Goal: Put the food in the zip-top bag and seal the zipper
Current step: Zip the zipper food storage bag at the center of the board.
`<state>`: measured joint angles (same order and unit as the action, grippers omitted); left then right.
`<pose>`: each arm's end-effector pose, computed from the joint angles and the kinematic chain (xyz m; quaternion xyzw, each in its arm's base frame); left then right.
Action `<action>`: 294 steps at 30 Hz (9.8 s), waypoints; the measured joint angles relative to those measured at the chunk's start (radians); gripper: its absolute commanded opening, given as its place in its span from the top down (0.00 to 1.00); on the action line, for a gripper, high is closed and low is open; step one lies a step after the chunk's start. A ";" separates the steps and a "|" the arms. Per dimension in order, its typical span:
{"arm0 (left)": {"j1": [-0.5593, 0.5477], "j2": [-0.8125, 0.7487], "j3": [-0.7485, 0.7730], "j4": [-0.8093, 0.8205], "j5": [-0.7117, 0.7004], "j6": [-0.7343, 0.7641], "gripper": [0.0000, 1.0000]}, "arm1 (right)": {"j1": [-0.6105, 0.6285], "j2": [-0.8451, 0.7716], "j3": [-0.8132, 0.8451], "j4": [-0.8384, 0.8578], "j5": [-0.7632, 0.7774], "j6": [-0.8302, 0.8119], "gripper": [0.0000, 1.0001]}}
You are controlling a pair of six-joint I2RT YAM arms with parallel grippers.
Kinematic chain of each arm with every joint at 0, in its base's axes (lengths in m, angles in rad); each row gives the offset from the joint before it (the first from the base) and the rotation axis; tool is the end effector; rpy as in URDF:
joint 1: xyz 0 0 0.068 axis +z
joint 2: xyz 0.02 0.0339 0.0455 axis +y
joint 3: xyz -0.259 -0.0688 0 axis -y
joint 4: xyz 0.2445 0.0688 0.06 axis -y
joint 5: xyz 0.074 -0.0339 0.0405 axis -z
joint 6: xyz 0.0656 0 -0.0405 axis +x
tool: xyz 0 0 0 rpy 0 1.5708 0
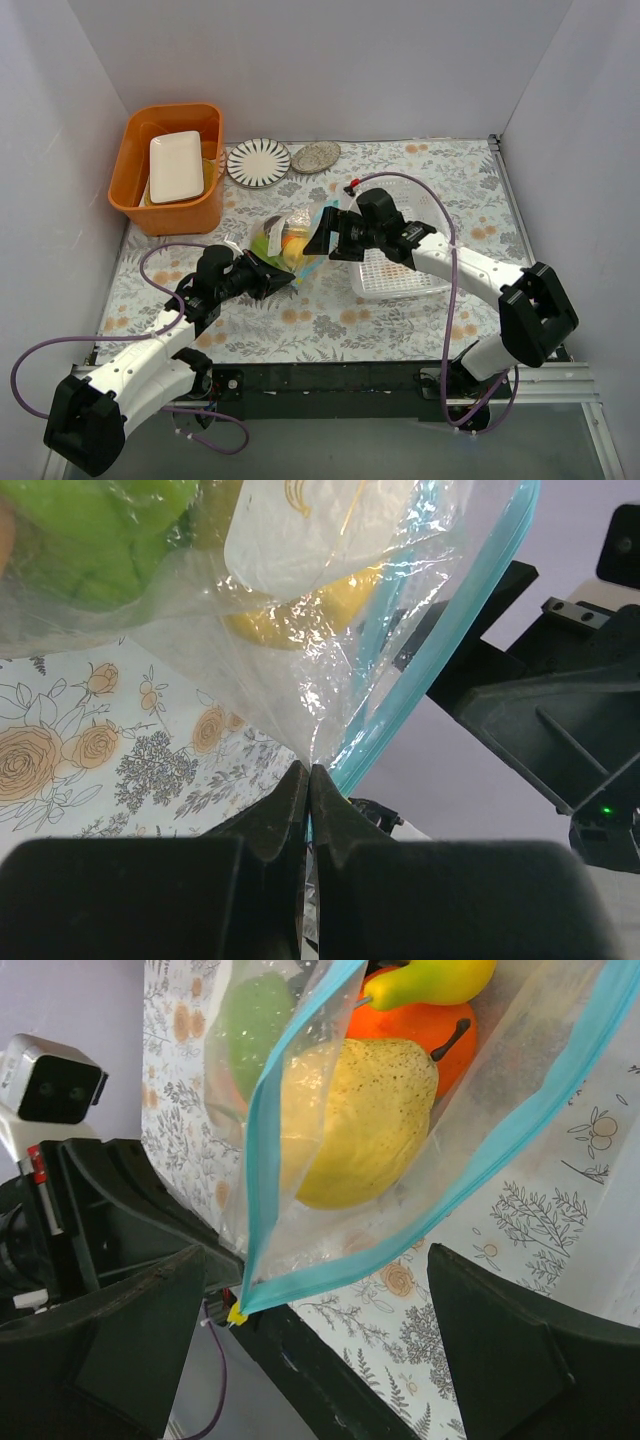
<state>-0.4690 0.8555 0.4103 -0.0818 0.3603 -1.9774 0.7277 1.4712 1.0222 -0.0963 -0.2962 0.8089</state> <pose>0.1801 -0.1172 0.1898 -0.5188 0.6827 -0.5140 0.0210 0.2542 0.2521 0.2482 -0.0373 0.8641 0.4296 0.2596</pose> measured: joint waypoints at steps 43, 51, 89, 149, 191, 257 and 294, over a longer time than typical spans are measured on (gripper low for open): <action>-0.002 -0.014 -0.023 0.029 0.026 -0.002 1.00 | -0.087 0.048 -0.167 0.385 -0.138 0.135 0.16; -0.002 -0.012 -0.023 0.047 0.026 -0.001 1.00 | 0.005 -0.055 -0.167 0.209 -0.102 0.149 0.17; -0.002 -0.021 -0.046 0.075 0.020 -0.013 1.00 | 0.140 0.001 -0.219 0.325 -0.104 0.339 0.68; -0.002 -0.077 -0.137 0.217 0.050 -0.032 1.00 | 0.135 -0.058 -0.287 0.409 -0.018 0.369 0.96; -0.002 -0.122 -0.140 0.076 0.072 -0.008 1.00 | 0.108 -0.071 -0.333 0.459 0.022 0.389 0.96; 0.002 -0.189 -0.022 -0.187 0.031 0.102 1.00 | -0.090 -0.093 -0.325 0.436 -0.056 0.313 0.94; 0.003 -0.195 0.018 -0.277 0.014 0.178 1.00 | -0.229 -0.055 -0.272 0.386 -0.095 0.240 0.94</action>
<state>-0.4656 0.6609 0.4278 -0.3588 0.3740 -1.7992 0.4984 1.4166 0.7502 0.2901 -0.3916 1.0492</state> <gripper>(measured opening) 0.010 0.091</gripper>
